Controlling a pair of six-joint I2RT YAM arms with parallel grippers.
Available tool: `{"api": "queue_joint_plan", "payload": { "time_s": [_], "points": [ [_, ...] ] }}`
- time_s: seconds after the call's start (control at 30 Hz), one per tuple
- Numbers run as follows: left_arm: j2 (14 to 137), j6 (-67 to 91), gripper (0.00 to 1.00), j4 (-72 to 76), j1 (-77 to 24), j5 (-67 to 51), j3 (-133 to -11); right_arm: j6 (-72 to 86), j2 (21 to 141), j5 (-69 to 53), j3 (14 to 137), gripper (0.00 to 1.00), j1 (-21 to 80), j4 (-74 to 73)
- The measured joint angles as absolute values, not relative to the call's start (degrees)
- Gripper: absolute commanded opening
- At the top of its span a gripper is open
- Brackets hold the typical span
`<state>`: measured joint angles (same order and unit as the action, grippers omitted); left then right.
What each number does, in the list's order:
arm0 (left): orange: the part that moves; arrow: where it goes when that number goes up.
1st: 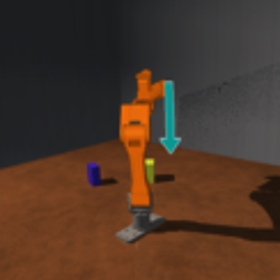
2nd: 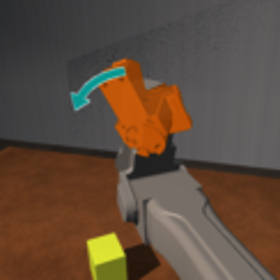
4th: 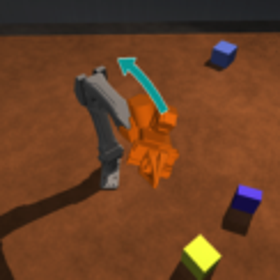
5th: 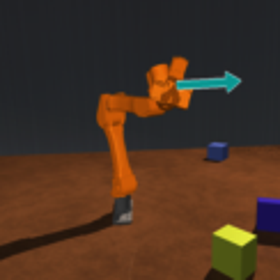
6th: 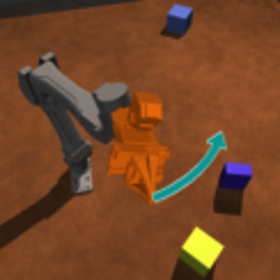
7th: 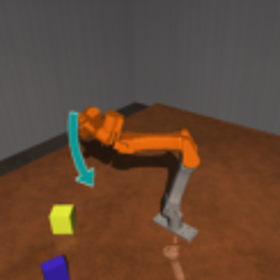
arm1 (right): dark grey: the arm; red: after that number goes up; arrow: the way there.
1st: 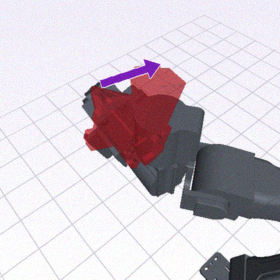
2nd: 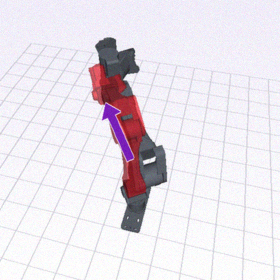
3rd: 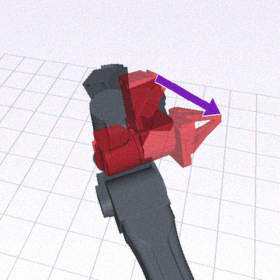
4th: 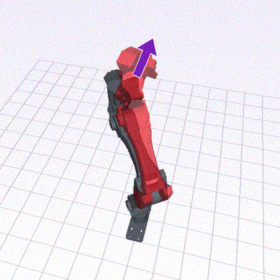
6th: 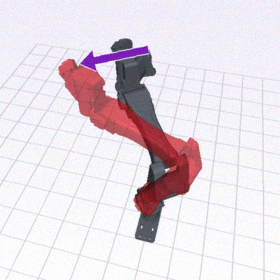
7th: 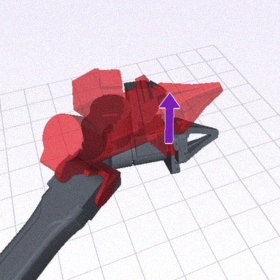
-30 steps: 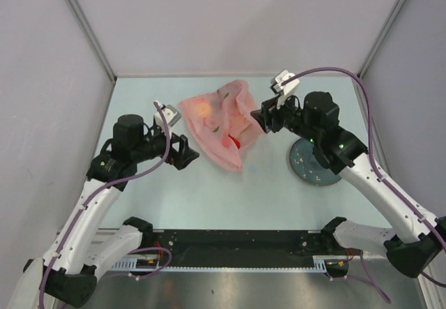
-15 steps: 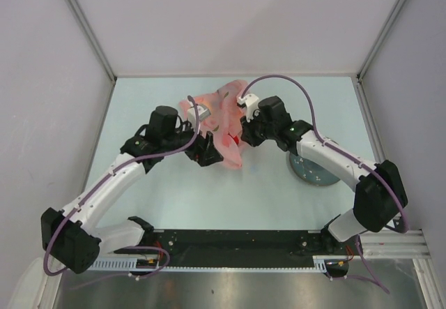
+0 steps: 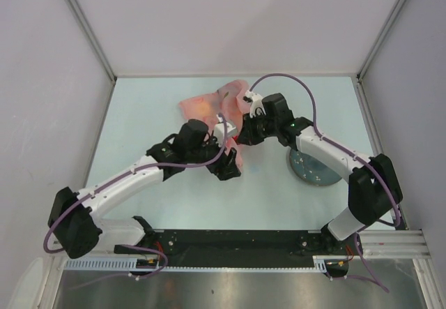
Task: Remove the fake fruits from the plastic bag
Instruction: Adjust the plastic bag at the center of the board.
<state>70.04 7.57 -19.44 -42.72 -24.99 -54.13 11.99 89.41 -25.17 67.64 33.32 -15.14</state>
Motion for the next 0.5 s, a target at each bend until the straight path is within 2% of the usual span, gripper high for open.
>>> {"api": "queue_joint_plan", "payload": {
  "time_s": [0.1,0.2,0.27,0.3,0.33,0.37,0.5],
  "points": [
    [72.8,7.6,0.66,-19.7,-46.3,-20.4,-55.0,13.6,90.5,-25.1,67.6,0.10,31.8,-14.6],
    [74.7,7.6,0.65,-20.1,-49.8,-14.6,-56.4,14.5,90.9,-25.0,67.6,0.10,30.4,-14.5],
    [75.8,7.6,0.49,-20.2,-51.0,-11.4,-57.3,14.8,90.9,-24.8,67.6,0.10,30.1,-14.1],
    [76.6,7.6,0.37,-20.3,-51.5,-9.5,-57.9,14.9,90.9,-24.8,67.6,0.11,30.1,-13.8],
    [77.8,7.2,0.11,-20.2,-52.1,-7.0,-58.8,15.0,90.9,-24.7,67.6,0.11,30.1,-13.6],
    [78.8,7.2,0.02,-20.1,-52.4,-5.3,-59.4,15.0,90.9,-24.6,67.6,0.11,30.1,-13.4],
    [83.5,5.4,0.00,-19.9,-52.0,0.2,-61.4,14.6,90.9,-23.5,67.7,0.11,30.1,-13.1]
  ]
}}
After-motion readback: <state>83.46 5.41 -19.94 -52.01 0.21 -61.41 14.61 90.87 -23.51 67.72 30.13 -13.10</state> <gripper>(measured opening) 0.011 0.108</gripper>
